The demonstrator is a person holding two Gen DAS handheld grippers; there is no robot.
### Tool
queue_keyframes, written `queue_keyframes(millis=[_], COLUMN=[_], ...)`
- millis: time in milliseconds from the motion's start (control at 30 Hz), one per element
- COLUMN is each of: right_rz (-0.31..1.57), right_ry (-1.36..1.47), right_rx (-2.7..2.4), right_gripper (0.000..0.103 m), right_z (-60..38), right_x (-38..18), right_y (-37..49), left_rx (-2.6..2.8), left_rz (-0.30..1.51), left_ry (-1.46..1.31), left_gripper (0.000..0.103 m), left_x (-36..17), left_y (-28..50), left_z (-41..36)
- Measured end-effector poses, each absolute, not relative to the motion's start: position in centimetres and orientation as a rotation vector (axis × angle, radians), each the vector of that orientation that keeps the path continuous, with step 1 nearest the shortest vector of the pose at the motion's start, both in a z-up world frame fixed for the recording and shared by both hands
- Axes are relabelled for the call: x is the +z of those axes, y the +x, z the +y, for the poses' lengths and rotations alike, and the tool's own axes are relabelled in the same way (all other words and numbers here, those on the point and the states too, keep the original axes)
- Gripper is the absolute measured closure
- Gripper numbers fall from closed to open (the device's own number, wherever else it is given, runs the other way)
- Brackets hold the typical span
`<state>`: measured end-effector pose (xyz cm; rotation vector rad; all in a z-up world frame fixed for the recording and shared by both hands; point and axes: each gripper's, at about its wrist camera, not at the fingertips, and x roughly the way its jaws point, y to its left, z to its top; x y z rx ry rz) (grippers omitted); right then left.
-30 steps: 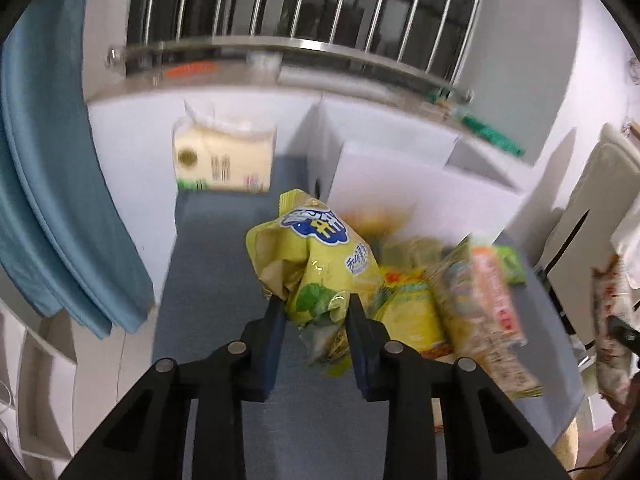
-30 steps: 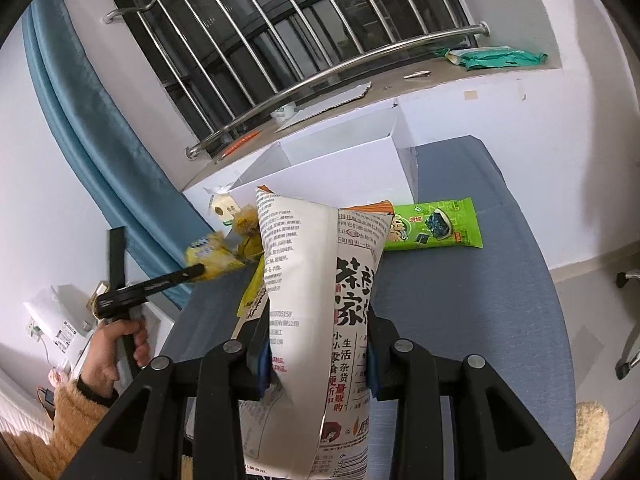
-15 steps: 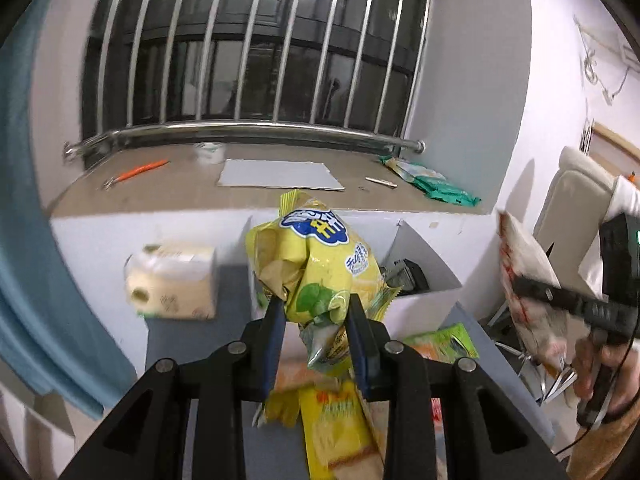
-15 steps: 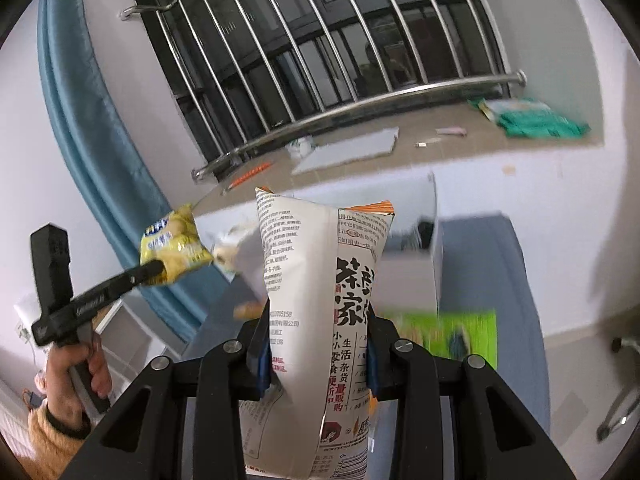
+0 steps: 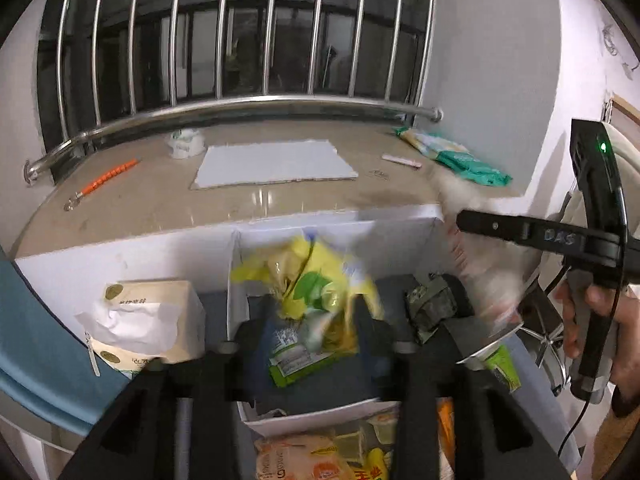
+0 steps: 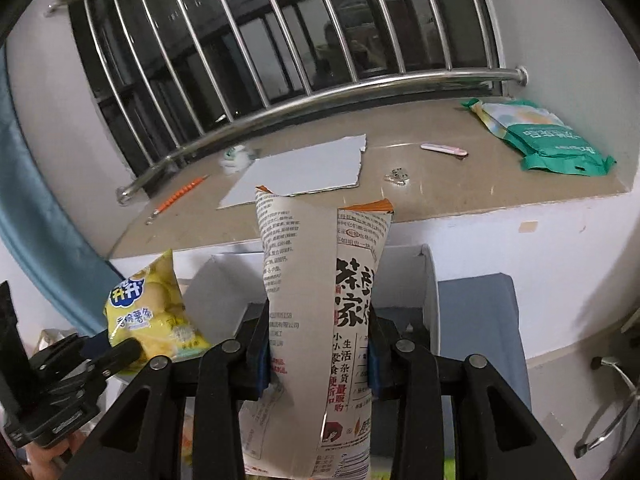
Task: Organize snacks
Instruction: 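Carry both bags over the white box and open both tools to drop them in, then reach the right tool to the orange packet and grasp it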
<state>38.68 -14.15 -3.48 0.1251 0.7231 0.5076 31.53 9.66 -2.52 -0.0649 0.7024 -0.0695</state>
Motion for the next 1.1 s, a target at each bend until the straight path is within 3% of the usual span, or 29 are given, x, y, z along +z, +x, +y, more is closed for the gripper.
queue_keyframes(millis=[33, 67, 400, 667, 1100], right_rz=[0.729, 0.735, 0.649, 0.533, 0.587], right_ry=[0.125, 0.123, 0.190, 0.160, 0.128], right_rx=[0.507, 0.497, 0.555, 0.633, 0.535], right_gripper=[0.025, 0.000, 0.000, 0.000, 0.000], right_z=[-14.0, -13.9, -16.4, -20.0, -24.6], right_x=[-3.7, -3.8, -1.3, -0.2, -8.8], right_y=[39.1, 39.4, 34.9, 23.8, 9.0], left_rx=[-0.055, -0.044, -0.047, -0.092, -0.159], left_rz=[0.705, 0.693, 0.638, 0.532, 0.577], left_ry=[-0.063, -0.068, -0.159, -0.117, -0.179], left_gripper=[0.000, 0.000, 0.000, 0.000, 0.000], left_x=[-2.6, -2.8, -0.9, 1.5, -4.5], left_y=[31.6, 31.3, 25.6, 15.5, 3.3], left_z=[9.8, 10.1, 11.3, 7.9, 3.2])
